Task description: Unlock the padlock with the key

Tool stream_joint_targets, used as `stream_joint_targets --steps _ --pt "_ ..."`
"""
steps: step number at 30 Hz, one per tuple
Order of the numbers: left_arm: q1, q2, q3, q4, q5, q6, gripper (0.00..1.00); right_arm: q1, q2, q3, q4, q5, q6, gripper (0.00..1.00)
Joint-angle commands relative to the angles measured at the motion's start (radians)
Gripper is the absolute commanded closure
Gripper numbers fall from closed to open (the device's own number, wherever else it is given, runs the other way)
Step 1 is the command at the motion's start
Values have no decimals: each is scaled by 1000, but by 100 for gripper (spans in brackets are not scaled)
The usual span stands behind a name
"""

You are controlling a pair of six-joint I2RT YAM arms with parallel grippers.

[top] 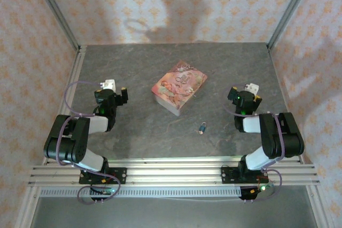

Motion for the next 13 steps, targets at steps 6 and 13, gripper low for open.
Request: stream_joint_targets --steps 6,13 --pt "4 -5 10 -8 9 -9 0 7 -7 21 -7 12 -9 1" --pt "4 -5 12 -9 10 -8 0 12 -7 21 -8 10 -14 1"
